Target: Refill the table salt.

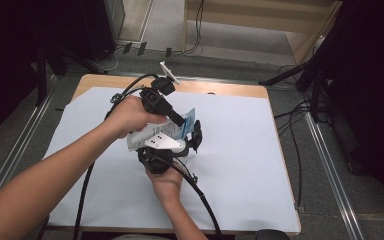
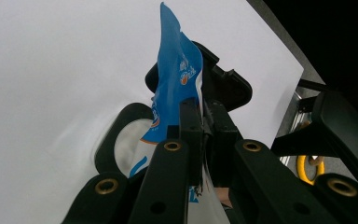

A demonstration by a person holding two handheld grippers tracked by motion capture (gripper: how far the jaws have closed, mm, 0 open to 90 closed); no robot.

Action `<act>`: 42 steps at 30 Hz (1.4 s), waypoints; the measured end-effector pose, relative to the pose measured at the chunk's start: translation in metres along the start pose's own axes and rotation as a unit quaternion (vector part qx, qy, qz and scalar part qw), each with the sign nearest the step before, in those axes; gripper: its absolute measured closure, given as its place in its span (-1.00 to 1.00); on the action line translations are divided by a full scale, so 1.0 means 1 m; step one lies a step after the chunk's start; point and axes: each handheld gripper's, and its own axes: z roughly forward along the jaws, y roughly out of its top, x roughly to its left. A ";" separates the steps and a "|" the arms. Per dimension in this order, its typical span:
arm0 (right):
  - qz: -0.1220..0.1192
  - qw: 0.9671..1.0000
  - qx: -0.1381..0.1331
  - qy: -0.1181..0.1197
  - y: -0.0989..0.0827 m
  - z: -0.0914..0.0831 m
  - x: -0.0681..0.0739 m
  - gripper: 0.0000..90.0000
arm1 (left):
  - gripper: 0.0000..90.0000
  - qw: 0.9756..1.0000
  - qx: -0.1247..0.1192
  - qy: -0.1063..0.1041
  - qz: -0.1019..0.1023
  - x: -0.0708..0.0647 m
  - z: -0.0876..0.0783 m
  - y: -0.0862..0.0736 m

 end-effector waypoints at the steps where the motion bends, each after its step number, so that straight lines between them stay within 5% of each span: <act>1: 0.000 1.000 0.000 0.000 0.000 0.000 0.000 1.00 | 0.97 1.000 0.000 0.000 0.000 0.000 0.000 0.000; 42: 0.001 1.000 -0.003 0.002 0.000 0.000 0.000 1.00 | 0.97 1.000 0.000 -0.004 -0.003 0.000 0.002 0.000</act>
